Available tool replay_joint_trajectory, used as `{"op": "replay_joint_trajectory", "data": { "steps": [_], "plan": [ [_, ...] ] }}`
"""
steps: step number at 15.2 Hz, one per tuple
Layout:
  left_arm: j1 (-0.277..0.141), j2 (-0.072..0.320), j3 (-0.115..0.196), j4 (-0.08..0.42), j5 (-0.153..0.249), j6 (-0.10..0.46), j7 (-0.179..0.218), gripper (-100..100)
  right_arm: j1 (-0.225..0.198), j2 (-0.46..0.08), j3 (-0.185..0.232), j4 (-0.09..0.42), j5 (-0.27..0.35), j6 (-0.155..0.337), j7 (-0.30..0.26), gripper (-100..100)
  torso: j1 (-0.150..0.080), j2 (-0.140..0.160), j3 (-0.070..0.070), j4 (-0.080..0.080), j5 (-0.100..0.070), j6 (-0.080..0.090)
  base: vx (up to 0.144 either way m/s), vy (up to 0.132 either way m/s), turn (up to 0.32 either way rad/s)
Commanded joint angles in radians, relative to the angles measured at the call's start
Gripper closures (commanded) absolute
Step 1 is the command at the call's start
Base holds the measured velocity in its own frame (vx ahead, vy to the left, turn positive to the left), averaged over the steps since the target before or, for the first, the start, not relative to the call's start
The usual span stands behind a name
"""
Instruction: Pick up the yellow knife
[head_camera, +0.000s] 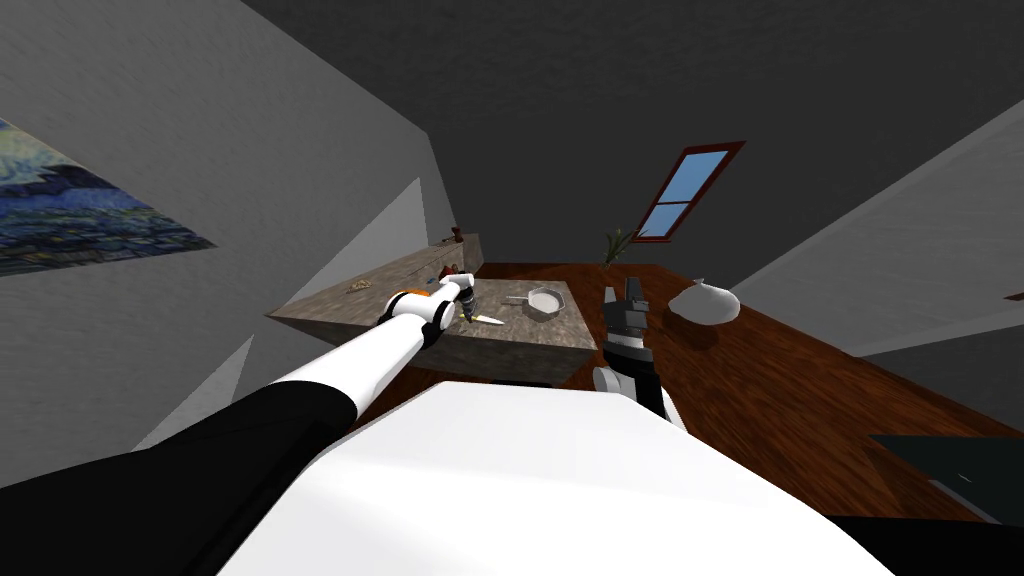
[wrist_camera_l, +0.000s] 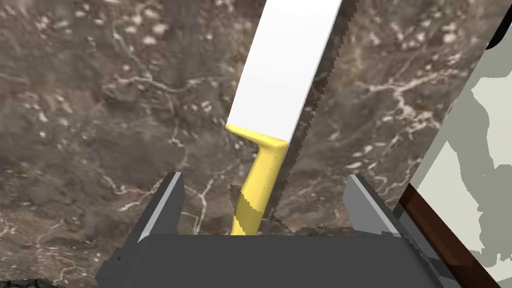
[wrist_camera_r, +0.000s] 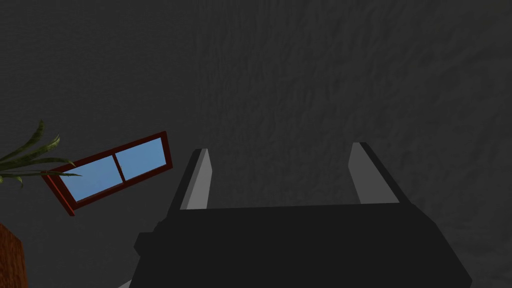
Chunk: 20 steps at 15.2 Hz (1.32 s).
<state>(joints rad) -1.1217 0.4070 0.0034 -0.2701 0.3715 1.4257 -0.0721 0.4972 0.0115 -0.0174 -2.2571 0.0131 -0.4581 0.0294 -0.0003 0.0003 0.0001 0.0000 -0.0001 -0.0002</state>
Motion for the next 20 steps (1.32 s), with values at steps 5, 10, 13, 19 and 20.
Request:
{"op": "replay_joint_trajectory", "data": {
  "steps": [5,10,13,19,20],
  "plan": [
    [-0.011,-0.017,0.023,0.098,-0.028,-0.021,-0.001,-100,0.0,0.0,0.0,0.0,0.0,0.0,0.0,0,0.0,0.0,0.0,0.0,0.0,0.0,-0.002,-0.002,0.006],
    [-0.012,-0.034,0.046,0.11,-0.056,0.002,-0.001,-100,0.0,0.0,0.0,0.0,0.0,0.0,0.0,0,-0.001,0.0,0.0,0.0,0.0,0.0,-0.002,-0.002,0.006],
    [0.015,-0.034,0.046,0.042,-0.056,0.012,-0.001,-100,0.0,0.0,0.0,0.0,0.0,0.0,0.0,0,0.001,0.0,0.0,0.0,0.001,0.0,-0.001,-0.001,0.004],
    [0.011,-0.047,0.05,0.111,-0.06,-0.053,-0.007,-100,0.0,0.0,0.0,0.0,0.0,0.0,0.0,0,0.0,0.0,0.0,-0.001,0.001,0.0,0.002,0.003,-0.008],
    [0.011,-0.047,0.05,0.111,-0.06,-0.053,-0.007,-100,0.0,0.0,0.0,0.0,0.0,0.0,0.0,0,0.001,0.0,0.0,-0.001,0.0,0.0,0.006,0.008,-0.023]
  ]
}}
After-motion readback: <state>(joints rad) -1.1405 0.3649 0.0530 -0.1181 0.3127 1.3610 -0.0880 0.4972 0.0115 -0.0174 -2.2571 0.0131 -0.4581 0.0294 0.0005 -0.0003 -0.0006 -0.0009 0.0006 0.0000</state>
